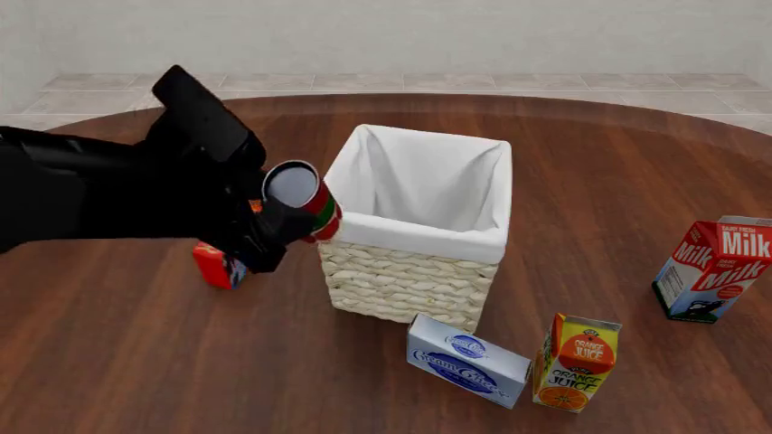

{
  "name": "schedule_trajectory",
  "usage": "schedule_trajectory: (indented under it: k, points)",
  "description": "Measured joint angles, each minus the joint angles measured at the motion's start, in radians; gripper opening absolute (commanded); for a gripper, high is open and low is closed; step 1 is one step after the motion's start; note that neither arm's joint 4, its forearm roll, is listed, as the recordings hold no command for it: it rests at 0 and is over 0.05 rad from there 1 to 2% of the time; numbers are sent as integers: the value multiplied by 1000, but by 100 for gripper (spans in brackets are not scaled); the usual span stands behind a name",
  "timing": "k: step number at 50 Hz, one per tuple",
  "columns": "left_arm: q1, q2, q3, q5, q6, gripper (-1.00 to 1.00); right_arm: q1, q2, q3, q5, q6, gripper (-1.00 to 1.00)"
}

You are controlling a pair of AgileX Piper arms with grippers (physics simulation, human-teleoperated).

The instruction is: Pick up the alphabet soup and the tomato sauce, and put them in the basket.

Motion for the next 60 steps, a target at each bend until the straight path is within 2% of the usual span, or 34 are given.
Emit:
schedule_trajectory:
  k: [35, 60]
  points:
    - [11, 162, -101, -63, 32, -100, -15, 1, 0, -3, 3, 100]
    - [18, 264, -218, -78, 36, -100, -25, -2, 4, -5, 4, 100]
